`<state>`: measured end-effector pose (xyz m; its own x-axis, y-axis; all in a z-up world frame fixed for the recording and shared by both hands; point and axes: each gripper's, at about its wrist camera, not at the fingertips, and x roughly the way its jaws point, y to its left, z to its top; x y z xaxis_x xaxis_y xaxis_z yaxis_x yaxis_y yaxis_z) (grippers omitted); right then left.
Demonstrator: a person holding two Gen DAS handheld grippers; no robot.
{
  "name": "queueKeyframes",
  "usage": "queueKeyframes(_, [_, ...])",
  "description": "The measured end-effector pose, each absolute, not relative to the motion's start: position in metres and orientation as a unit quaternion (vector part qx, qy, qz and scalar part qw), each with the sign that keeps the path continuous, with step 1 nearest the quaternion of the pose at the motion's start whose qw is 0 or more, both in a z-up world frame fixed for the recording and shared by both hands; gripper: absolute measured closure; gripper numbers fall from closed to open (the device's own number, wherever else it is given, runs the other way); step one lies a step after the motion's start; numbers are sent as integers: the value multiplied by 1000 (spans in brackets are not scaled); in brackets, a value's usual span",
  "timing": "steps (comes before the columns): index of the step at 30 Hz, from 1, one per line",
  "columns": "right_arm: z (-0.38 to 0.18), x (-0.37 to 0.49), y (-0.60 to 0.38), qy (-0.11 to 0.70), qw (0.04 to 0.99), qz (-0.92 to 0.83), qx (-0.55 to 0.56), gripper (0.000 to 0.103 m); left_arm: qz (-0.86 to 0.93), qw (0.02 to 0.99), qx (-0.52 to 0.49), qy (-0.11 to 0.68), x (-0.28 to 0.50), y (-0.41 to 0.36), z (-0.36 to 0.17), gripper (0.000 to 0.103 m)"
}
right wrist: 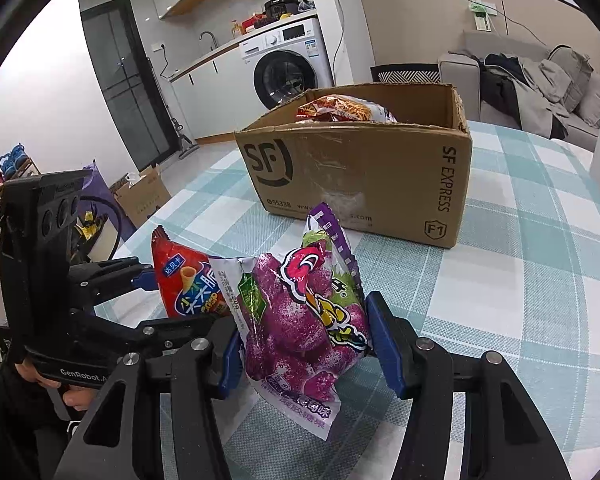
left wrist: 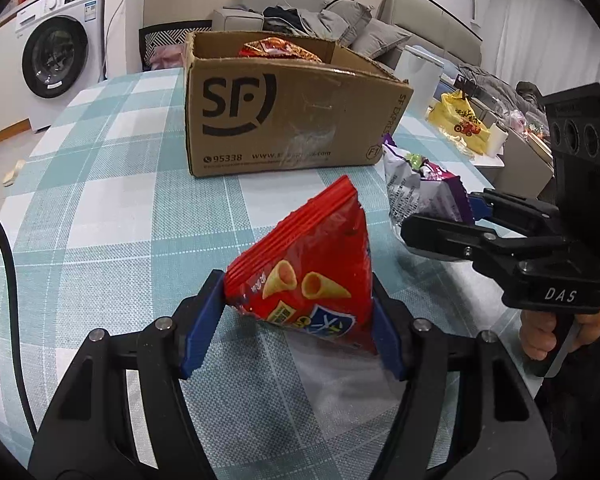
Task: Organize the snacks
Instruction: 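Lift both held packs and carry them over the cardboard box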
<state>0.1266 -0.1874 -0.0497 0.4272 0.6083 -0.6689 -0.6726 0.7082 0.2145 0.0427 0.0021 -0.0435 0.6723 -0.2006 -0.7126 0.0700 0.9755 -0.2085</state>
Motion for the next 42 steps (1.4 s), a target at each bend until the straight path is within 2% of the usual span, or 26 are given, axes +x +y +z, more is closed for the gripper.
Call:
queueKeyframes(31, [28,145,-197,302,876,376,-20,47,-34,954,-55,292,67,11,68,38])
queueKeyframes(42, [50,167,-193,291,880,376,5,47,-22,957,-54,283,91,14,81,38])
